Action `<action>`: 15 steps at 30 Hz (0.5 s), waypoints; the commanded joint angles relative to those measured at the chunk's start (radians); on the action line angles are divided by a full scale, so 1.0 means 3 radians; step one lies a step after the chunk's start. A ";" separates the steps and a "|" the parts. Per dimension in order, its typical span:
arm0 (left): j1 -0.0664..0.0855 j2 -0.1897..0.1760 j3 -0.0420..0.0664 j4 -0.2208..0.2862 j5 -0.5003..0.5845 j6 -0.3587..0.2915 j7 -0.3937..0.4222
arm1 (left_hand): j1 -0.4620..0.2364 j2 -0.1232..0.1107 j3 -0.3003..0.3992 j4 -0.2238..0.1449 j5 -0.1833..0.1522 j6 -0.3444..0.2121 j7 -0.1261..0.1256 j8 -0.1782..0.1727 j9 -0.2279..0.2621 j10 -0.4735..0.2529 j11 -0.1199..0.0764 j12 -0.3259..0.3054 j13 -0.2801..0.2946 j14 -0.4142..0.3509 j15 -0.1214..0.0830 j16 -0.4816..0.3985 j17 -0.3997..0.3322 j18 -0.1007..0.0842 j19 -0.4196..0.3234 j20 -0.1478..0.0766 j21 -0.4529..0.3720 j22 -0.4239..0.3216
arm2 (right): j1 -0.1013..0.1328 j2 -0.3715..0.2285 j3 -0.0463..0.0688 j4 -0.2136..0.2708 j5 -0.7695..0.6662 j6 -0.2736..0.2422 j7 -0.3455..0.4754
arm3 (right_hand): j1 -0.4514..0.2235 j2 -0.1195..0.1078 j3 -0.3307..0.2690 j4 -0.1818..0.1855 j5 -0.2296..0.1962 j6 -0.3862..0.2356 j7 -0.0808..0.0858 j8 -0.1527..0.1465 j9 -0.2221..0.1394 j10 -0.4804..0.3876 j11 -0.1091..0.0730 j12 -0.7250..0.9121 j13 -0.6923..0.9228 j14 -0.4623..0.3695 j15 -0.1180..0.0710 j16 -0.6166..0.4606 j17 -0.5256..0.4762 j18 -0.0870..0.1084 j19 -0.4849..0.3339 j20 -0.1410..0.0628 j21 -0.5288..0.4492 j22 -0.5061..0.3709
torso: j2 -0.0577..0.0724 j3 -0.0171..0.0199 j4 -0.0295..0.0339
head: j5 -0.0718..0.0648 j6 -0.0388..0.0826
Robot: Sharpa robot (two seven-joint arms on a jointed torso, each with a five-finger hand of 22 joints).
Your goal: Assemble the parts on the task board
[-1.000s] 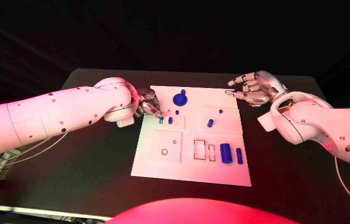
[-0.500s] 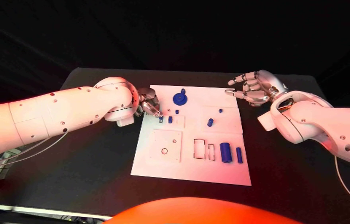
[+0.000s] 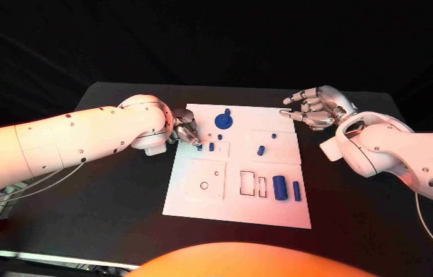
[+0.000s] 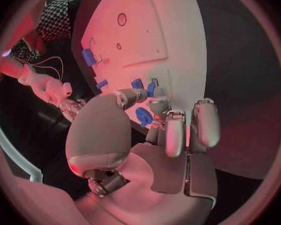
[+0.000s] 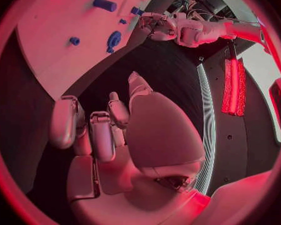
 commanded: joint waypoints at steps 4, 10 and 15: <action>-0.0007 0.0020 0.0000 -0.0007 -0.0052 0.0098 0.0032 | -0.0005 0.0035 0.0629 -0.0658 0.0016 0.0032 -0.0013 0.0011 0.0004 0.0020 -0.0002 0.0009 -0.0007 0.0319 -0.0027 0.0013 0.0766 -0.0019 0.0019 -0.0006 0.0015 0.0003 | -0.0002 0.0003 0.0001 0.0006 -0.0024 0.0029 0.0031 | -0.0011 0.0013 0.0015 0.0003 0.0023 0.0012 -0.0005 0.0013 -0.0006 -0.0034 -0.0001 -0.0016 -0.0005 0.0219 -0.0023 -0.0019 0.0371 0.0030 -0.0011 -0.0009 -0.0005 0.0264 | -0.0002 0.0003 -0.0001 | -0.0005 -0.0014; -0.0009 0.0029 0.0000 -0.0018 -0.0064 0.0106 0.0035 | -0.0005 0.0035 0.0629 -0.0658 0.0016 0.0032 -0.0013 0.0011 0.0004 0.0020 -0.0002 0.0009 -0.0007 0.0319 -0.0027 0.0013 0.0766 -0.0019 0.0019 -0.0006 0.0015 0.0003 | -0.0002 0.0001 0.0001 0.0007 -0.0016 0.0033 0.0029 | -0.0011 0.0013 0.0015 0.0003 0.0023 0.0012 -0.0005 0.0013 -0.0006 -0.0034 -0.0001 -0.0016 -0.0005 0.0219 -0.0023 -0.0019 0.0371 0.0030 -0.0011 -0.0009 -0.0005 0.0264 | -0.0002 0.0003 0.0001 | -0.0002 -0.0018; -0.0010 0.0030 0.0000 -0.0021 -0.0075 0.0138 0.0036 | -0.0005 0.0034 0.0629 -0.0661 0.0016 0.0032 -0.0013 0.0011 0.0003 0.0021 -0.0001 0.0010 -0.0005 0.0319 -0.0027 0.0013 0.0766 -0.0020 0.0022 -0.0006 0.0017 0.0007 | -0.0002 -0.0002 0.0001 0.0008 -0.0014 0.0033 0.0028 | -0.0015 0.0013 0.0014 0.0004 0.0029 0.0011 -0.0005 0.0014 -0.0007 -0.0032 -0.0002 -0.0014 -0.0003 0.0218 -0.0023 -0.0020 0.0370 0.0030 -0.0011 -0.0009 -0.0007 0.0264 | -0.0002 0.0003 0.0000 | -0.0007 -0.0021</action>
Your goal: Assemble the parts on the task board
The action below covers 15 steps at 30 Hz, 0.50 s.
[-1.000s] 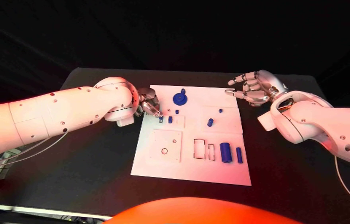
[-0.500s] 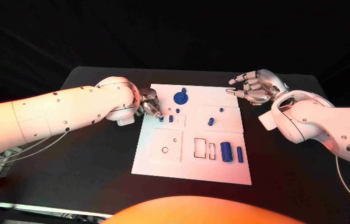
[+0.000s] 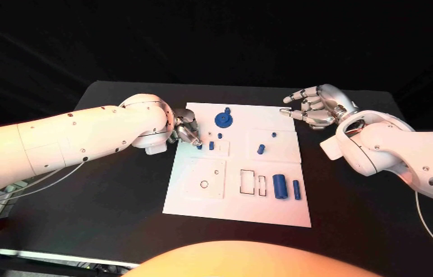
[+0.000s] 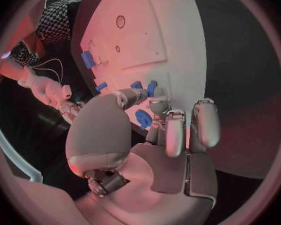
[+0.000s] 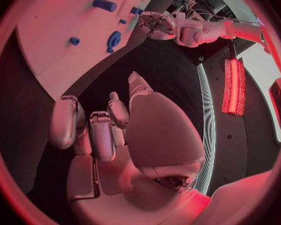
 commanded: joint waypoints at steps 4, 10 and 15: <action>-0.0002 0.0009 0.0000 -0.0002 -0.0044 0.0099 0.0035 | -0.0008 0.0031 0.0639 -0.0653 0.0023 0.0032 -0.0013 0.0011 0.0002 0.0020 -0.0002 0.0008 -0.0004 0.0319 -0.0027 0.0014 0.0767 -0.0019 0.0021 -0.0007 0.0017 0.0002 | -0.0002 -0.0002 0.0001 0.0005 -0.0016 0.0032 0.0028 | -0.0015 0.0013 0.0014 0.0004 0.0015 0.0011 -0.0005 0.0014 -0.0004 -0.0020 0.0011 -0.0014 -0.0003 0.0218 -0.0024 -0.0020 0.0370 0.0030 -0.0011 -0.0009 -0.0007 0.0263 | -0.0002 -0.0003 0.0000 | 0.0002 -0.0004; -0.0002 0.0014 0.0000 -0.0009 -0.0053 0.0111 0.0035 | -0.0008 0.0031 0.0639 -0.0655 0.0023 0.0032 -0.0013 0.0011 0.0002 0.0020 -0.0002 0.0007 -0.0006 0.0319 -0.0027 0.0014 0.0766 -0.0019 0.0020 -0.0007 0.0017 0.0001 | -0.0002 -0.0001 0.0001 0.0004 -0.0016 0.0032 0.0029 | -0.0015 0.0013 0.0014 0.0004 0.0015 0.0011 -0.0005 0.0014 -0.0004 -0.0020 0.0011 -0.0014 -0.0003 0.0218 -0.0024 -0.0020 0.0370 0.0030 -0.0011 -0.0009 -0.0007 0.0263 | -0.0003 -0.0003 0.0001 | 0.0014 -0.0002; -0.0003 0.0017 0.0000 -0.0015 -0.0055 0.0117 0.0035 | -0.0008 0.0031 0.0639 -0.0655 0.0023 0.0032 -0.0013 0.0011 0.0002 0.0020 -0.0002 0.0007 -0.0006 0.0319 -0.0027 0.0014 0.0766 -0.0019 0.0020 -0.0007 0.0017 0.0001 | -0.0002 -0.0001 0.0001 0.0003 -0.0016 0.0033 0.0029 | -0.0015 0.0013 0.0014 0.0004 0.0015 0.0011 -0.0005 0.0014 -0.0004 -0.0020 0.0011 -0.0014 -0.0003 0.0218 -0.0024 -0.0020 0.0370 0.0030 -0.0011 -0.0009 -0.0007 0.0263 | 0.0000 -0.0003 0.0002 | 0.0008 -0.0006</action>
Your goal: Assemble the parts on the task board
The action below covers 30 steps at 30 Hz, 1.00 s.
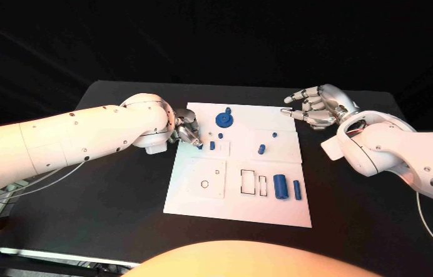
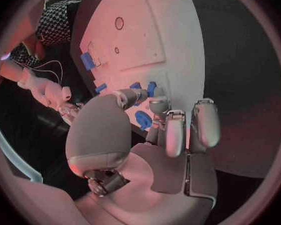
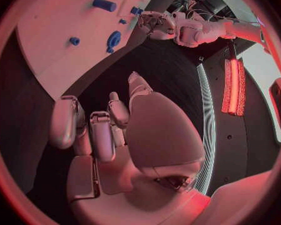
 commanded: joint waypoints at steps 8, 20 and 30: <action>-0.0004 0.0021 -0.0002 -0.0019 -0.0030 0.0092 0.0031 | -0.0008 0.0030 0.0639 -0.0661 0.0005 0.0032 -0.0013 0.0015 0.0001 0.0021 -0.0002 0.0007 -0.0002 0.0318 -0.0027 0.0012 0.0764 -0.0019 0.0018 -0.0008 0.0016 0.0000 | -0.0002 -0.0001 0.0001 0.0004 -0.0017 0.0032 0.0030 | -0.0015 0.0013 0.0014 0.0004 0.0011 0.0011 -0.0005 0.0014 -0.0004 -0.0020 0.0011 -0.0014 -0.0004 0.0218 -0.0024 -0.0020 0.0371 0.0030 -0.0011 -0.0009 -0.0007 0.0264 | 0.0003 0.0001 -0.0003 | -0.0011 -0.0009; -0.0017 0.0049 -0.0009 -0.0036 -0.0032 0.0129 0.0030 | -0.0008 0.0030 0.0639 -0.0661 0.0005 0.0032 -0.0013 0.0015 0.0001 0.0021 -0.0002 0.0007 -0.0002 0.0318 -0.0027 0.0012 0.0764 -0.0019 0.0018 -0.0008 0.0016 0.0000 | -0.0002 -0.0004 0.0001 0.0005 -0.0017 0.0032 0.0029 | -0.0015 0.0013 0.0014 0.0004 0.0011 0.0011 -0.0005 0.0014 -0.0004 -0.0020 0.0011 -0.0014 -0.0004 0.0218 -0.0024 -0.0020 0.0371 0.0030 -0.0011 -0.0009 -0.0007 0.0264 | 0.0001 0.0004 -0.0002 | -0.0016 -0.0021; -0.0020 0.0065 -0.0009 -0.0037 -0.0005 0.0163 0.0039 | -0.0012 0.0026 0.0636 -0.0668 0.0005 0.0035 -0.0012 0.0015 -0.0001 0.0038 -0.0001 0.0033 0.0035 0.0324 -0.0027 0.0022 0.0782 -0.0019 0.0019 -0.0008 0.0017 0.0001 | -0.0002 -0.0007 0.0001 0.0004 -0.0017 0.0031 0.0027 | -0.0024 0.0017 0.0015 0.0004 0.0023 0.0010 -0.0005 0.0017 -0.0007 -0.0019 0.0010 -0.0012 -0.0004 0.0219 -0.0024 -0.0021 0.0371 0.0031 -0.0012 -0.0009 -0.0014 0.0262 | 0.0001 0.0004 -0.0004 | -0.0020 -0.0030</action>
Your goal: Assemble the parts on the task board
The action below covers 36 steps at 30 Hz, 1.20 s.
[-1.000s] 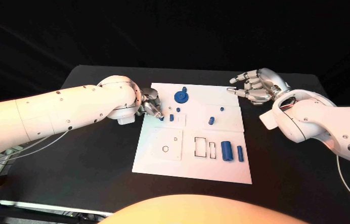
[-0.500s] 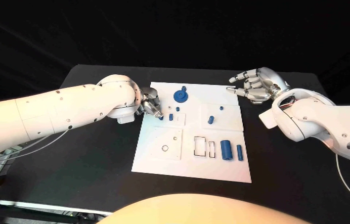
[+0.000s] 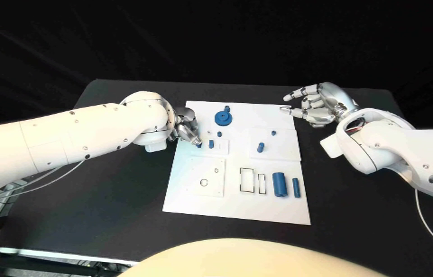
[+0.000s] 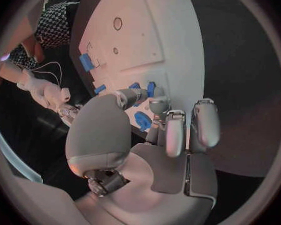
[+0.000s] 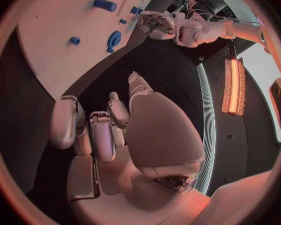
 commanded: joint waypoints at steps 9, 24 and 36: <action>-0.0019 0.0038 -0.0012 -0.0003 0.0063 0.0107 0.0053 | -0.0066 0.0013 0.0564 -0.0640 0.0114 0.0042 -0.0017 0.0010 -0.0015 0.0087 -0.0007 0.0083 0.0093 0.0333 -0.0027 0.0040 0.0813 -0.0023 0.0023 -0.0006 0.0022 0.0014 | -0.0002 0.0001 0.0001 0.0003 -0.0017 0.0029 0.0029 | -0.0024 0.0017 0.0015 0.0004 0.0023 0.0010 -0.0005 0.0017 -0.0003 -0.0020 0.0010 -0.0012 -0.0004 0.0219 -0.0024 -0.0021 0.0372 0.0031 -0.0012 -0.0009 -0.0014 0.0263 | -0.0001 -0.0001 0.0003 | -0.0005 -0.0004; -0.0019 0.0060 -0.0012 -0.0028 0.0107 0.0017 0.0056 | -0.0203 0.0052 0.0318 -0.0515 0.0081 0.0057 -0.0066 0.0025 -0.0014 0.0171 -0.0041 0.0148 0.0168 0.0334 -0.0051 0.0042 0.0816 -0.0023 0.0016 0.0010 -0.0002 0.0003 | -0.0002 0.0006 0.0001 0.0000 -0.0017 0.0030 0.0029 | -0.0024 0.0017 0.0015 0.0004 0.0023 0.0010 -0.0005 0.0017 -0.0003 -0.0020 0.0010 -0.0012 -0.0004 0.0219 -0.0024 -0.0021 0.0372 0.0031 -0.0012 -0.0009 -0.0014 0.0263 | 0.0002 0.0001 0.0001 | -0.0018 -0.0011; -0.0019 0.0075 -0.0012 -0.0070 0.0114 -0.0020 0.0052 | -0.0238 0.0058 0.0247 -0.0462 0.0066 0.0048 -0.0075 0.0020 -0.0019 0.0161 -0.0047 0.0133 0.0148 0.0328 -0.0056 0.0031 0.0796 -0.0022 0.0014 0.0012 -0.0011 -0.0004 | -0.0002 0.0006 0.0001 -0.0001 -0.0016 0.0029 0.0030 | -0.0031 0.0022 0.0017 0.0004 0.0029 0.0009 -0.0005 0.0019 -0.0005 -0.0023 0.0010 -0.0015 -0.0008 0.0218 -0.0024 -0.0024 0.0367 0.0032 -0.0014 -0.0010 -0.0021 0.0261 | 0.0003 -0.0001 0.0002 | -0.0023 -0.0009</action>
